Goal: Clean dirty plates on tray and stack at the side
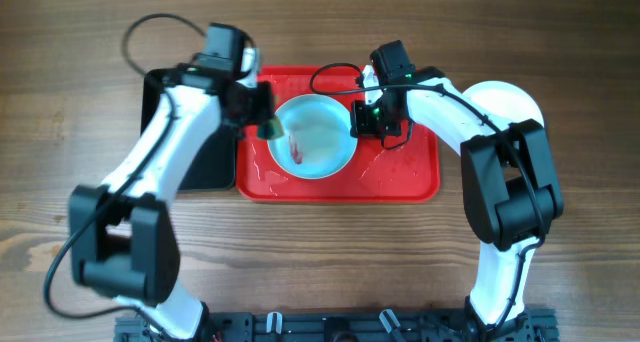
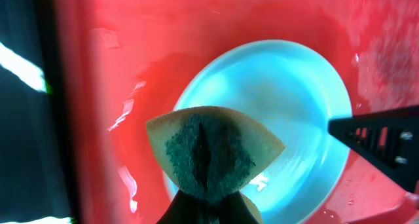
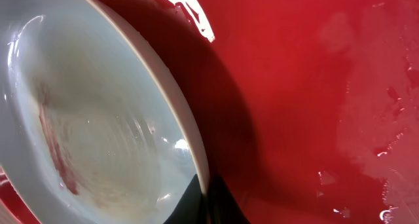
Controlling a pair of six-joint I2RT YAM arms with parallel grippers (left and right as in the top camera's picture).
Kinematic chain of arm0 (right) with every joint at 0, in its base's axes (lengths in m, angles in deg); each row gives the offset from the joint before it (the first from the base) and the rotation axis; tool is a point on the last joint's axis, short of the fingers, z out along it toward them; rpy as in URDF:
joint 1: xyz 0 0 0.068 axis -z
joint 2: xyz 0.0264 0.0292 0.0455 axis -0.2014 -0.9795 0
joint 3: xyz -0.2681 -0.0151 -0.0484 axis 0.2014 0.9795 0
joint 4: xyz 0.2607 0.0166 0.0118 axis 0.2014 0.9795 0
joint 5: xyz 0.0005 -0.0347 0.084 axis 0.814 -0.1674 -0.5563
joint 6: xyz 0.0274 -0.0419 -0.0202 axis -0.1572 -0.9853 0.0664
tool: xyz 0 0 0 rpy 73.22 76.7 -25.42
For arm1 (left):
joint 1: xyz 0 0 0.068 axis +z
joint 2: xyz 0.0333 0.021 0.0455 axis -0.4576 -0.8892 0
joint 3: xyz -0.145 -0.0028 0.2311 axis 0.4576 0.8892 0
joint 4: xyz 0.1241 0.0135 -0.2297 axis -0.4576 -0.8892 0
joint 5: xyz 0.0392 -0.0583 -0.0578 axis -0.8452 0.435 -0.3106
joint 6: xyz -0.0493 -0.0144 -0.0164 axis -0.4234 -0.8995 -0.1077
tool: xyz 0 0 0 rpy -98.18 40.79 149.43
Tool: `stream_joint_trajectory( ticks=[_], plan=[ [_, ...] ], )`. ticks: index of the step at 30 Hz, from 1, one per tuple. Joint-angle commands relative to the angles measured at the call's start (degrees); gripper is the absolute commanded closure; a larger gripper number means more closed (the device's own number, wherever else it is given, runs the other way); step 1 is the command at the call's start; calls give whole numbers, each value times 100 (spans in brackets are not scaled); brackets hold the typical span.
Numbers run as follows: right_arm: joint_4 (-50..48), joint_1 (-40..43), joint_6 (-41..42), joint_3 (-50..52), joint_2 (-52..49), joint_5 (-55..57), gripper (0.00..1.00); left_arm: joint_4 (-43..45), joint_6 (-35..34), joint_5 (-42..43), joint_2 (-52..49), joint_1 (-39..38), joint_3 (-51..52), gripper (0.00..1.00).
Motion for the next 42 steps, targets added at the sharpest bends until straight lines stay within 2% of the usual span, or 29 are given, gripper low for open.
stream_joint_trajectory(
  ticks=[1, 9, 12, 17, 22, 26, 33, 37, 42],
  plan=[
    [-9, -9, -114, 59, -127, -177, 96, 251, 127, -337, -457, -247, 33, 96],
    [-13, -9, -111, 59, -127, -177, 96, 505, 57, -466, -1095, -304, 33, 96],
    [-15, -7, -109, 59, -127, -177, 96, 446, 313, -461, -1303, -442, 33, 96],
    [-15, -7, -81, 59, -127, -164, 96, 168, 341, -411, -1416, -743, 33, 96],
    [-15, -9, 35, 59, -127, -87, 96, -72, 444, -11, -1419, -1108, 33, 96],
    [-17, -9, 37, 59, -129, -87, 96, -151, 966, 1016, -1419, -1325, 33, 96],
    [-17, -9, 37, 59, -129, -90, 96, 326, 892, 1119, -1419, -1419, 33, 96],
    [-15, -9, 37, 59, -129, -90, 96, 837, 483, 785, -1419, -1394, 33, 96],
    [-17, -9, 35, 59, -129, -90, 96, 1379, -243, -581, -1419, -1394, 33, 96]
  ],
)
